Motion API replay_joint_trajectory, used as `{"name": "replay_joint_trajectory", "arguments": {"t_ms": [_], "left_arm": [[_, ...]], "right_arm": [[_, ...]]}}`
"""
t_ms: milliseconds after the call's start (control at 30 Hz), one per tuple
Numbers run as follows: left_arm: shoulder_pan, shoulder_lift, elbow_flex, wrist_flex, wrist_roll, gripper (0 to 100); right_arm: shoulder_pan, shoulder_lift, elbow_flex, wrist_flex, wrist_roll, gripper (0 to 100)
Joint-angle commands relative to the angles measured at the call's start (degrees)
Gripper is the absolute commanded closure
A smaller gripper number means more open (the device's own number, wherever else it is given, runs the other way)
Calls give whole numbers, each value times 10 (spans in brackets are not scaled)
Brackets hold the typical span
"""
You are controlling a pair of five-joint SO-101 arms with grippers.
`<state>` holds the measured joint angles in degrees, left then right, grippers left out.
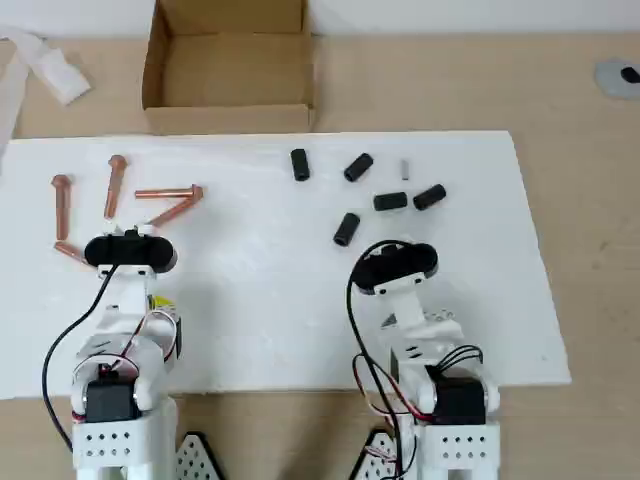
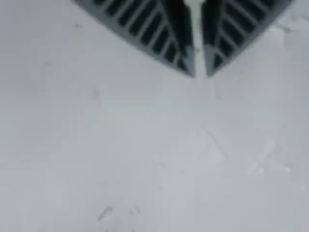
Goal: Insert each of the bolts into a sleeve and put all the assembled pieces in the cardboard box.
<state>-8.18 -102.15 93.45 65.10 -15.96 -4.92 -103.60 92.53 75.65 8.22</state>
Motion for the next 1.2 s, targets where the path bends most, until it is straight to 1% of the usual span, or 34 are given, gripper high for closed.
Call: {"name": "replay_joint_trajectory", "arguments": {"t_ms": [0, 867, 1167], "left_arm": [[-4, 0, -1, -11, -2, 994], [-4, 0, -1, -11, -2, 994], [-4, 0, -1, -11, -2, 994]], "right_arm": [[8, -53, 0, -10, -1, 990], [8, -53, 0, -10, -1, 990], [-7, -53, 0, -12, -2, 989]]}}
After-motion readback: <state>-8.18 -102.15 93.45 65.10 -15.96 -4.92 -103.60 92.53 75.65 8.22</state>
